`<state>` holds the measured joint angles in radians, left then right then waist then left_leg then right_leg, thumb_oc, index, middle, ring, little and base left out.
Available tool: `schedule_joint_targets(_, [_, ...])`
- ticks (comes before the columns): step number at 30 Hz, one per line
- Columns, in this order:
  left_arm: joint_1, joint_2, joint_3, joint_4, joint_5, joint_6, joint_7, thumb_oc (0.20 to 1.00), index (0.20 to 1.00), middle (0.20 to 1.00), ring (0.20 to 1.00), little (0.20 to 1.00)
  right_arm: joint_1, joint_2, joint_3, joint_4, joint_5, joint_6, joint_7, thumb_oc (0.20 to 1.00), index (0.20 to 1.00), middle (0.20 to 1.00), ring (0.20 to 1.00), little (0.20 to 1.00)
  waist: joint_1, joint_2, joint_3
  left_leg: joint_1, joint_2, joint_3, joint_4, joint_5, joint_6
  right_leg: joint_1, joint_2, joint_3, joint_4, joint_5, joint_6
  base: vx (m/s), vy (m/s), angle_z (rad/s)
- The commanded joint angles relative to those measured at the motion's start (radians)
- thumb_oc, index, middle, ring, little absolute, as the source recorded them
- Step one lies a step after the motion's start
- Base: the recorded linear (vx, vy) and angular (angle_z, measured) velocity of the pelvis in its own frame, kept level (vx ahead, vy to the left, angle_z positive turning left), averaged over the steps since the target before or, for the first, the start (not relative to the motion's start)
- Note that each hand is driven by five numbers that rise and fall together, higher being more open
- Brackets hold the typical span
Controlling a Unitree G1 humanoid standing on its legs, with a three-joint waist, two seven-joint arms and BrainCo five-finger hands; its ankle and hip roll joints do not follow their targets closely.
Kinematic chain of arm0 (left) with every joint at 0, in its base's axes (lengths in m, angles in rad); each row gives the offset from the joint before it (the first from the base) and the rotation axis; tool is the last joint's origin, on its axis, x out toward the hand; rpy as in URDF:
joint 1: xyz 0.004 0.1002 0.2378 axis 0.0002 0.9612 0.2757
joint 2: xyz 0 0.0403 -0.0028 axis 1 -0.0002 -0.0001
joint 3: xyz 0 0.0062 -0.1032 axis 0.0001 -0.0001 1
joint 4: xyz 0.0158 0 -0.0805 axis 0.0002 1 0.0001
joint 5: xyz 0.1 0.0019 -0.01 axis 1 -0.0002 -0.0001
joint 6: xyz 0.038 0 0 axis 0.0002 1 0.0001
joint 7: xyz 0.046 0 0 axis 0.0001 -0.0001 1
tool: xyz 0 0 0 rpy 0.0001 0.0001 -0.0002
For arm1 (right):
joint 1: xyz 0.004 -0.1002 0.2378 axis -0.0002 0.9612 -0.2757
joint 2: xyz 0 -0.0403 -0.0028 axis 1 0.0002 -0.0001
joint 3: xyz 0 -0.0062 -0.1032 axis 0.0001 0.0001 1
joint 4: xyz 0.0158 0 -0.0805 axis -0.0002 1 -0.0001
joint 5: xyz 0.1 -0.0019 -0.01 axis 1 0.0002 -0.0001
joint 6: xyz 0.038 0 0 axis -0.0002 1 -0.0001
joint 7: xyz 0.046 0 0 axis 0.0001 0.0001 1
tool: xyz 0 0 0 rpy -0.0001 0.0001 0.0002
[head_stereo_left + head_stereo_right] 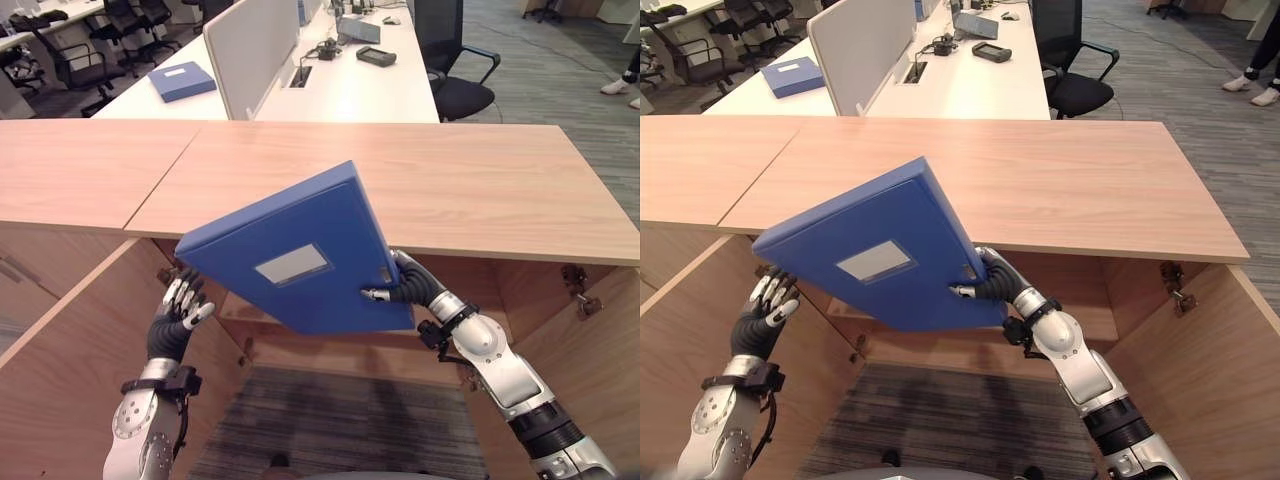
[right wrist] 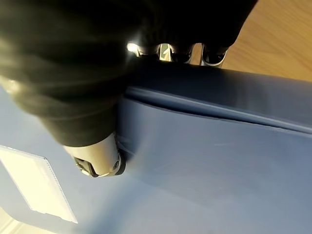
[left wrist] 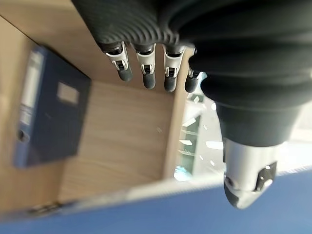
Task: Put the empty folder in the office cabinet
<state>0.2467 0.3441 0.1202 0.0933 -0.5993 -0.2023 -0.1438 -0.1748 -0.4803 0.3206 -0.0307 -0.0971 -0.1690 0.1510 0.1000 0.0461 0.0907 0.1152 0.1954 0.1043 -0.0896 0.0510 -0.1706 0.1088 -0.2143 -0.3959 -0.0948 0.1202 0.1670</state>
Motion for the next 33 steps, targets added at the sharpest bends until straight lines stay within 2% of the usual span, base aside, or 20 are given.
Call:
schedule_joint_targets(1, [-0.051, 0.044, 0.017, 0.001, 0.044, -0.056, 0.002, 1.0, 1.0, 1.0, 1.0, 1.0, -0.07, 0.022, -0.011, -0.074, -0.021, -0.092, -0.043, 0.2, 0.2, 0.2, 0.2, 0.2, 0.017, -0.027, 0.013, 0.014, -0.023, -0.078, 0.004, -0.074, 0.026, 0.083, -0.016, 0.011, 0.022, -0.126, 0.029, 0.0, 0.0, 0.0])
schedule_joint_targets(12, [-0.017, 0.041, -0.051, 0.329, 0.156, -0.02, 0.015, 1.0, 1.0, 1.0, 1.0, 1.0, -0.058, 0.028, 0.064, -0.017, 0.058, -0.06, 0.033, 0.2, 0.2, 0.2, 0.2, 0.2, 0.031, -0.027, 0.019, 0.002, -0.026, -0.091, 0.009, -0.068, 0.031, 0.078, -0.018, 0.0, 0.028, -0.122, 0.031, 0.0, 0.0, 0.0])
schedule_joint_targets(20, [-0.052, 0.026, -0.118, 0.583, 0.273, -0.004, 0.008, 1.0, 1.0, 1.0, 1.0, 1.0, -0.104, -0.064, 0.154, 0.075, -0.039, -0.061, 0.061, 0.2, 0.2, 0.2, 0.2, 0.2, 0.045, -0.037, 0.017, -0.011, -0.028, -0.104, 0.012, -0.066, 0.03, 0.074, -0.021, -0.015, 0.034, -0.122, 0.034, -0.01, -0.007, 0.05])
schedule_joint_targets(24, [-0.066, 0.018, -0.14, 0.641, 0.304, -0.003, 0.008, 1.0, 1.0, 1.0, 1.0, 1.0, -0.108, -0.072, 0.184, 0.127, -0.047, -0.059, 0.065, 0.2, 0.2, 0.2, 0.2, 0.2, 0.048, -0.039, 0.017, -0.015, -0.03, -0.109, 0.012, -0.066, 0.03, 0.074, -0.021, -0.021, 0.035, -0.123, 0.034, 0.0, -0.002, 0.05])
schedule_joint_targets(29, [-0.102, -0.001, -0.21, 0.775, 0.405, 0.01, 0.009, 1.0, 1.0, 1.0, 1.0, 1.0, -0.104, -0.029, 0.229, 0.348, 0.0, -0.022, 0.072, 0.2, 0.2, 0.2, 0.2, 0.2, 0.062, -0.05, 0.016, -0.029, -0.031, -0.124, 0.012, -0.061, 0.028, 0.073, -0.021, -0.04, 0.034, -0.121, 0.035, 0.01, -0.012, 0.09])
schedule_joint_targets(33, [-0.109, 0.0, -0.257, 0.82, 0.451, 0.018, -0.002, 1.0, 1.0, 1.0, 1.0, 1.0, -0.11, 0.008, 0.155, 0.571, 0.052, 0.014, 0.013, 0.2, 0.2, 0.2, 0.2, 0.2, 0.085, -0.056, 0.016, -0.048, -0.036, -0.143, 0.013, -0.053, 0.027, 0.071, -0.02, -0.06, 0.033, -0.121, 0.035, 0.02, -0.01, 0.09])
